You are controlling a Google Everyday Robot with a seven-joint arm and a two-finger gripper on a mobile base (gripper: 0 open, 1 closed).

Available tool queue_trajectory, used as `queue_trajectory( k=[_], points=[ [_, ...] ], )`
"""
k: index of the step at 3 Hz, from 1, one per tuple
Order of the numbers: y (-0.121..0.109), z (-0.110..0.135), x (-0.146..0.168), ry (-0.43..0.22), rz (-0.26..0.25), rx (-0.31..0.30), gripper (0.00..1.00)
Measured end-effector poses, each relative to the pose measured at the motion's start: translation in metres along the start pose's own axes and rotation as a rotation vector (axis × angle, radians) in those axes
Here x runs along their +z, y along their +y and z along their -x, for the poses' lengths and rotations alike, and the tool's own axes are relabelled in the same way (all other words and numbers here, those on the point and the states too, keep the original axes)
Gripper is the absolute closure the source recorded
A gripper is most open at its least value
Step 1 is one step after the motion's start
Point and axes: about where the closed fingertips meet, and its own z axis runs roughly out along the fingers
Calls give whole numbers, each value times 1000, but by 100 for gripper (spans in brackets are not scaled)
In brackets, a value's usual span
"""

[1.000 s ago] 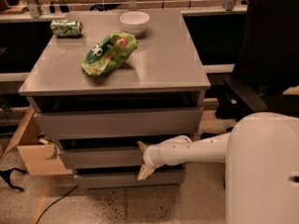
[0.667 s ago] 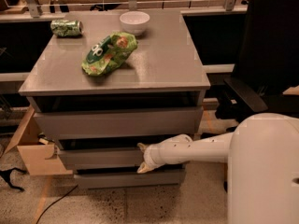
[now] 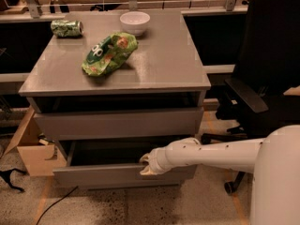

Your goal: Open middle drawer

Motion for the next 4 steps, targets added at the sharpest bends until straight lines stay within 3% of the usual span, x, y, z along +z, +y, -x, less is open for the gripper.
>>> queue_trajectory(
  k=[1,2,3,4],
  points=[
    [-2,4,-6,0,0,0,100],
    [-2,4,-6,0,1,0,100],
    [20,-3,-18,8,43,46,100],
    [18,-2,-20,8,43,47,83]
  ],
)
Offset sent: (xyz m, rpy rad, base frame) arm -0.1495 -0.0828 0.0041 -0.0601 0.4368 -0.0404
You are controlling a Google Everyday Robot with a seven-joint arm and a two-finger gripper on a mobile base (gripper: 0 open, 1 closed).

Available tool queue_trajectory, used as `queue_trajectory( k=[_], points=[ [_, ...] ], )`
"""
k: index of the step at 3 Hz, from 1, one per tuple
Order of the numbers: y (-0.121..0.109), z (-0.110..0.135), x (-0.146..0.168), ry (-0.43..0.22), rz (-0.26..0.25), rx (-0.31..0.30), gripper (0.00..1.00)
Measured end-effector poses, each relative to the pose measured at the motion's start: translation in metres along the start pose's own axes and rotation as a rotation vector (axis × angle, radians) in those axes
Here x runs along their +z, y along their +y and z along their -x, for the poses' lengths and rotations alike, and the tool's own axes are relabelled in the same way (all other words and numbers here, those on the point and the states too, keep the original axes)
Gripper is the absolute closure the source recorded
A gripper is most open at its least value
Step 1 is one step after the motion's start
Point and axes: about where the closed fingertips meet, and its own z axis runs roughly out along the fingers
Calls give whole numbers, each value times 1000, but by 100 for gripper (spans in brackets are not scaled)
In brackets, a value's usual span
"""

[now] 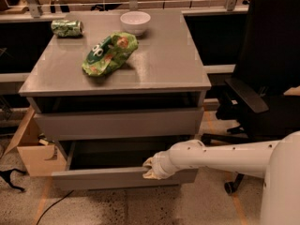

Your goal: Open middle drawer

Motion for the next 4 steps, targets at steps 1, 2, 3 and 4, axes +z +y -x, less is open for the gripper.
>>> queue_trajectory(
  k=[1,2,3,4],
  points=[
    [1,0,1,-1,3,0,59],
    [2,1,2,-2,5,-1,36],
    [3,1,3,-3,8,-1,13],
    [4,2,5,-4,10,-2,0]
  ],
)
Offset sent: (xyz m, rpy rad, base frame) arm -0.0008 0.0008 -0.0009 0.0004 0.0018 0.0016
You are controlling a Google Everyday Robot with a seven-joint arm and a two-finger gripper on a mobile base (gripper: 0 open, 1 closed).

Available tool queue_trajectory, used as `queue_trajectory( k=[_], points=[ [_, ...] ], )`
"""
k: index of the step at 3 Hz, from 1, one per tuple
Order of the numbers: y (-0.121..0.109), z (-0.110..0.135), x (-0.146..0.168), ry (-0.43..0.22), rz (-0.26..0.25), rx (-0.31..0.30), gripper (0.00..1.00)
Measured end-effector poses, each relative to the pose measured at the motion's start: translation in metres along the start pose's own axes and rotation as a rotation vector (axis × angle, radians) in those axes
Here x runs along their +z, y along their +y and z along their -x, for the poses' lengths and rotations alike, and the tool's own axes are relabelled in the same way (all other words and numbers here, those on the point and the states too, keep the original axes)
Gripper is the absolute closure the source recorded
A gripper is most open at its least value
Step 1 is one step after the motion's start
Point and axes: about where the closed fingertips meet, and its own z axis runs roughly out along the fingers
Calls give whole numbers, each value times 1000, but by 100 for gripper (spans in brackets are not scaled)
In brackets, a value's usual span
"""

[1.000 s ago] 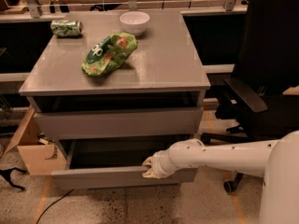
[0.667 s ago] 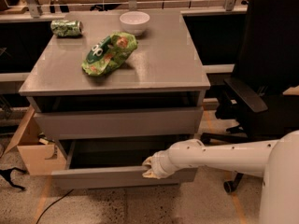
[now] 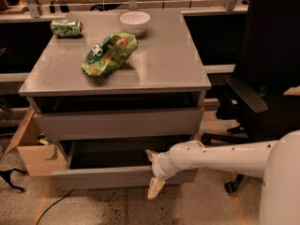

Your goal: Open middle drawer

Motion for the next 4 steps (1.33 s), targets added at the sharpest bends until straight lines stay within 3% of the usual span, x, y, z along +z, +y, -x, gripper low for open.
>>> queue_trajectory(
  k=[2,3,4],
  points=[
    [1,-4,3,19,7,8,0],
    [2,-13,5,70,12,27,0],
    [6,-23,5,107,20,48,16]
  ],
)
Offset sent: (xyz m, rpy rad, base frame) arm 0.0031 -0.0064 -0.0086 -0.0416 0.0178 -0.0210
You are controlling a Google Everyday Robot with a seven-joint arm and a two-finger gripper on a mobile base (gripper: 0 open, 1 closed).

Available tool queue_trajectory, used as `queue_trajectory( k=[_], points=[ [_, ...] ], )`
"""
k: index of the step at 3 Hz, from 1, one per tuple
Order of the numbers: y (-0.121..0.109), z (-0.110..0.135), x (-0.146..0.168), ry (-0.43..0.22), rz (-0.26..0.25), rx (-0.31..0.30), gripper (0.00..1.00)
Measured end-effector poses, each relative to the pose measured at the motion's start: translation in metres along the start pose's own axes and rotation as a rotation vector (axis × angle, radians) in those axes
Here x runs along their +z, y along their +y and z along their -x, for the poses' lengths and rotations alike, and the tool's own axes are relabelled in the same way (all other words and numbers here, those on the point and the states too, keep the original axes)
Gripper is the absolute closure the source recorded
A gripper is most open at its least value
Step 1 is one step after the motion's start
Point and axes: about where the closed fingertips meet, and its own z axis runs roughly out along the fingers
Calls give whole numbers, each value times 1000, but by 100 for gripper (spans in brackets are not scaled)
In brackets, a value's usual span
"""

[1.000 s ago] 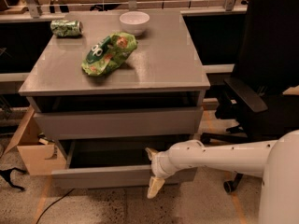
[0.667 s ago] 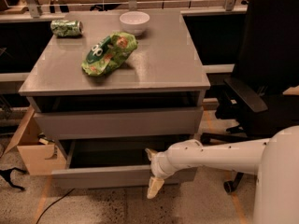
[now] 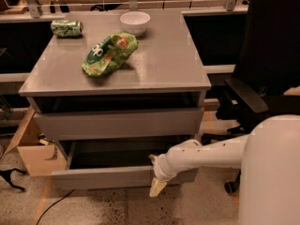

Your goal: Open middle drawer

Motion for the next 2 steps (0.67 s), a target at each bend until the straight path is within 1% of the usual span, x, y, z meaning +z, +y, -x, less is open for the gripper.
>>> queue_trajectory(
  k=[1,2],
  points=[
    [8,-8,-1,14,19,22,39],
    [27,-17,-7,14,45,72,62]
  ],
)
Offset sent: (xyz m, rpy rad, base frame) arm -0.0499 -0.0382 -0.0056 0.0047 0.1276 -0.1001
